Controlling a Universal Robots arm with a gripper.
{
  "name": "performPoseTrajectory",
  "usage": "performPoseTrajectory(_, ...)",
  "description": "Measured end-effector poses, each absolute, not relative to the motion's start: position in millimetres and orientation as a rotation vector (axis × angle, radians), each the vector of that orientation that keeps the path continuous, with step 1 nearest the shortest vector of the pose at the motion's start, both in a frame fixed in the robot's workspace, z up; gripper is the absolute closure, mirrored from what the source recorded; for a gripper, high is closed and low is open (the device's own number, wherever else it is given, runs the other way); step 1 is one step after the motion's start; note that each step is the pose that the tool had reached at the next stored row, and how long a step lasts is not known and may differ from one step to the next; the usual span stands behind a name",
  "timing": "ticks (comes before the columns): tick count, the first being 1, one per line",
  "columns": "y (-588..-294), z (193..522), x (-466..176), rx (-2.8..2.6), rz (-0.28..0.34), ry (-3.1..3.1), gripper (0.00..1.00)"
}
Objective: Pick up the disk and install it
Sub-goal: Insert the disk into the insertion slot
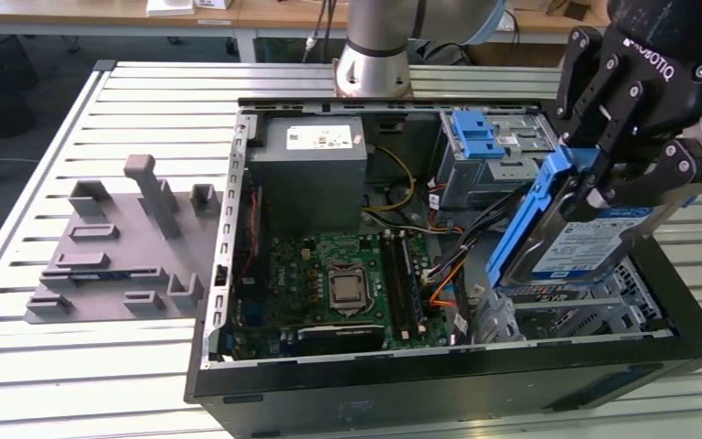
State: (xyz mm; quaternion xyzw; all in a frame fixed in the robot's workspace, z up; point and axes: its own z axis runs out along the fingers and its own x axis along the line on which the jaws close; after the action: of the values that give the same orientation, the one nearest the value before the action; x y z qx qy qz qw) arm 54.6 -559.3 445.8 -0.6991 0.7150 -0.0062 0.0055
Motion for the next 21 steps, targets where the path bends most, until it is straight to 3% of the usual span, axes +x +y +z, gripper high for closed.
performPoseTrajectory(21, -559.3, 444.3, 68.2, -2.188, -0.019, 2.239, 0.64)
